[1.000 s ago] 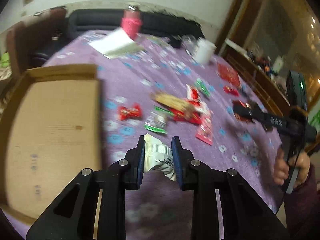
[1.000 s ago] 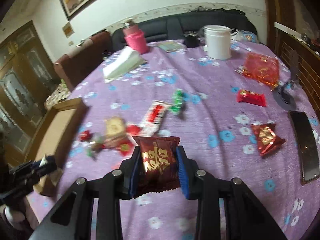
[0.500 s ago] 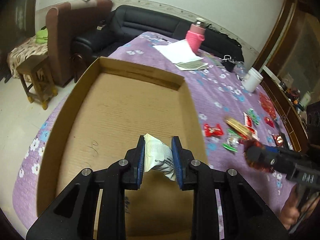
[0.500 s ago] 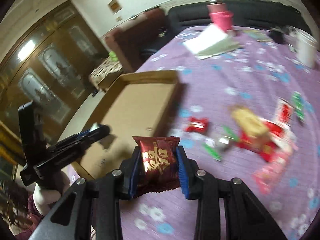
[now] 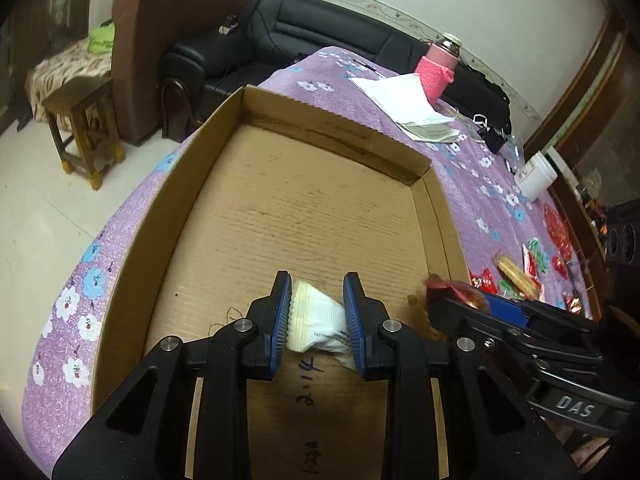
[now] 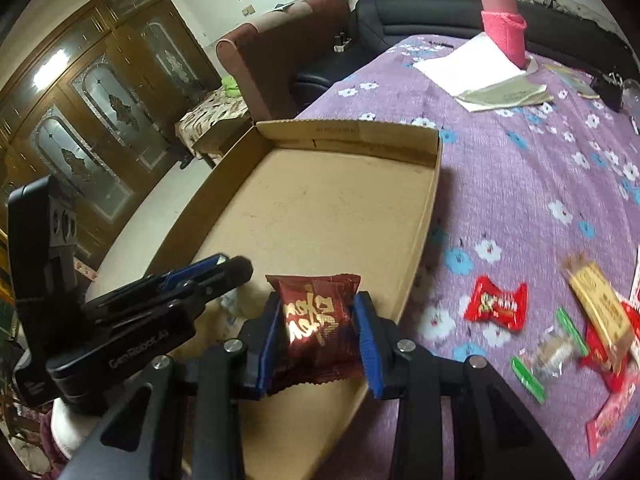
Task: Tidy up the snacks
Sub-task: 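Carry both snacks over the cardboard box and open both tools to drop them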
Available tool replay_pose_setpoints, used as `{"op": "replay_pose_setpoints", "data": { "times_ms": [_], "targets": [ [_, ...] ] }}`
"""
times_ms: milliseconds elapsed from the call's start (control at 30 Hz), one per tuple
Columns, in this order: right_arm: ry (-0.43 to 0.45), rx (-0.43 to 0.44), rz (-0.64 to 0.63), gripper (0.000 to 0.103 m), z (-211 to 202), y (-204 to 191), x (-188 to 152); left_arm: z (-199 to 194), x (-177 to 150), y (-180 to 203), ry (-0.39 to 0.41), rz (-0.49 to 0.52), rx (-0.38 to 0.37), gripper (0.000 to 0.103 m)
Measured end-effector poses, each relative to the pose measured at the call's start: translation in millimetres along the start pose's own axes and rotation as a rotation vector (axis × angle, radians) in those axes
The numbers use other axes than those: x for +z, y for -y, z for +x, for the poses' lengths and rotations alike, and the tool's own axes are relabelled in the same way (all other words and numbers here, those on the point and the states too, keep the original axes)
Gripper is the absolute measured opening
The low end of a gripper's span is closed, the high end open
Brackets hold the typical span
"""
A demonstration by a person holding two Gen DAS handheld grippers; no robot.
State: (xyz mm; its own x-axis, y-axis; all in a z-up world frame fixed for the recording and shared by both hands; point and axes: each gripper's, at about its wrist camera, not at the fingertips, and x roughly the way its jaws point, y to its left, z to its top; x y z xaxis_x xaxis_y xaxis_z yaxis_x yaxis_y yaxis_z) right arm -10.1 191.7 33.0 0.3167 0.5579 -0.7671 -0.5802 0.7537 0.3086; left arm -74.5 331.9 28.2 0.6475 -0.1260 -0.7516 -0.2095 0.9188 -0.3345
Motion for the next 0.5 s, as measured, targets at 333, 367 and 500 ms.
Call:
{"op": "replay_pose_setpoints", "data": {
  "times_ms": [333, 367, 500],
  "targets": [
    [0.135, -0.031, -0.016, 0.06, -53, 15, -3, -31, 0, 5, 0.049, -0.023, -0.056, 0.025],
    [0.155, -0.051, -0.012, 0.06, -66, 24, -5, -38, -2, 8, 0.064, -0.016, -0.06, 0.025],
    [0.208, -0.199, 0.062, 0.067, -111, 84, -23, -60, -9, 25, 0.104, 0.006, -0.094, 0.034]
  ]
}}
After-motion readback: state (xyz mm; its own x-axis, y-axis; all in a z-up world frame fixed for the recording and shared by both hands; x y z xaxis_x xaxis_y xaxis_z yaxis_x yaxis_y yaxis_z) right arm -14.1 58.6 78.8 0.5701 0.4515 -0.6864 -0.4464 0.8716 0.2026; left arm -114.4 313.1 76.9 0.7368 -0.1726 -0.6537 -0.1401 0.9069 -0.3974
